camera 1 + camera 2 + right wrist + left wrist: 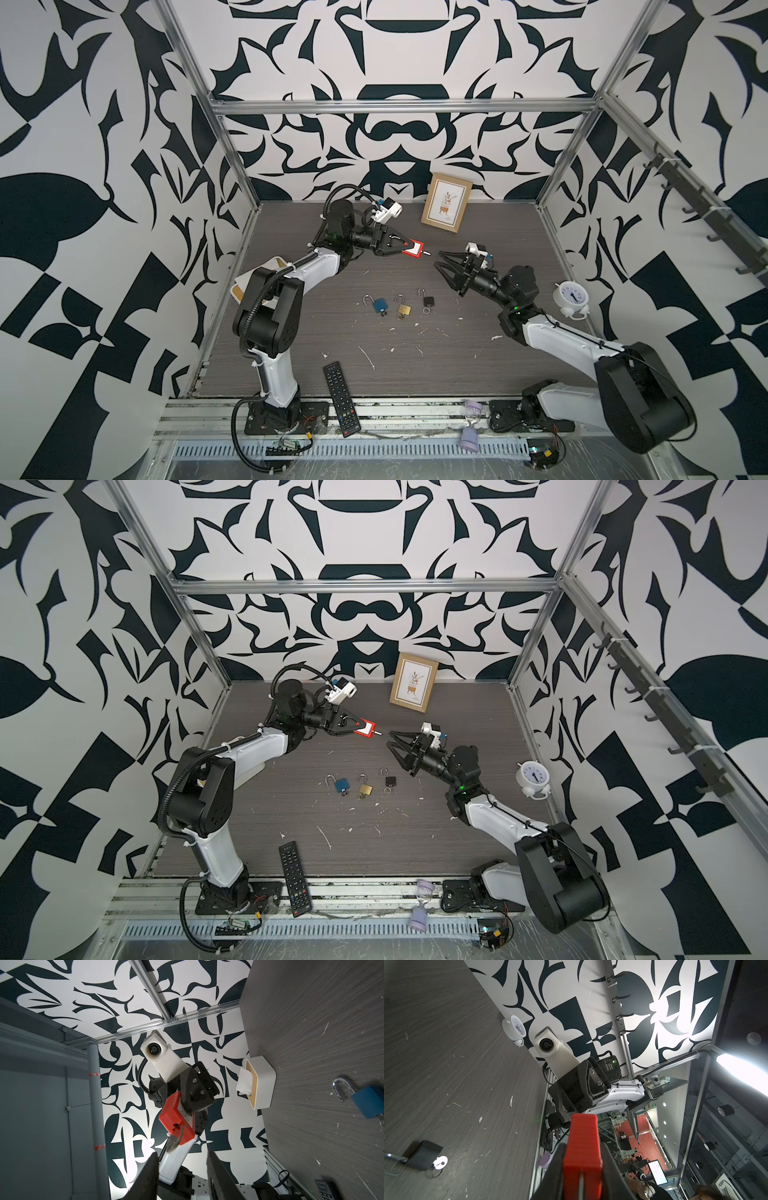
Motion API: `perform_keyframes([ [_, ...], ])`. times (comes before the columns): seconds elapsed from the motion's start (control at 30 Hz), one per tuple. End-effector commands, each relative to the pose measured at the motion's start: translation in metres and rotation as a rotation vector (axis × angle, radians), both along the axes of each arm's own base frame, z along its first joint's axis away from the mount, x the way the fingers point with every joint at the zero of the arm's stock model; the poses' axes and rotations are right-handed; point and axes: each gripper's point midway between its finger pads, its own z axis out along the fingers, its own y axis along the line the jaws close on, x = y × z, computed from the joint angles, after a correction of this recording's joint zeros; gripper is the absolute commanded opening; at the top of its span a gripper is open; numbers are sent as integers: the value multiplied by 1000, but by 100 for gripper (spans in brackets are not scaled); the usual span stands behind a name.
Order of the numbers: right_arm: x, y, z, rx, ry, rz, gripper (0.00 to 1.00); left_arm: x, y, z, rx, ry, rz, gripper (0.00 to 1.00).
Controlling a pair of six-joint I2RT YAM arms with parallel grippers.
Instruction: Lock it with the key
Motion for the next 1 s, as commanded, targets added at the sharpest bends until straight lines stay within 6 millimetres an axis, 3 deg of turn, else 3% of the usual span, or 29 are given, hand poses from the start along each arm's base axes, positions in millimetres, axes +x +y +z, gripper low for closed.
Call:
perform_keyframes([
  [0.0, 0, 7, 39, 57, -133, 5, 39, -4, 2, 2, -11, -23, -6, 0],
  [0.43, 5, 14, 45, 65, -143, 18, 34, -3, 1, -4, 13, -10, 11, 0],
  [0.97, 7, 17, 34, 58, -133, 33, 24, -6, 1, 0, 23, -22, 17, 0],
])
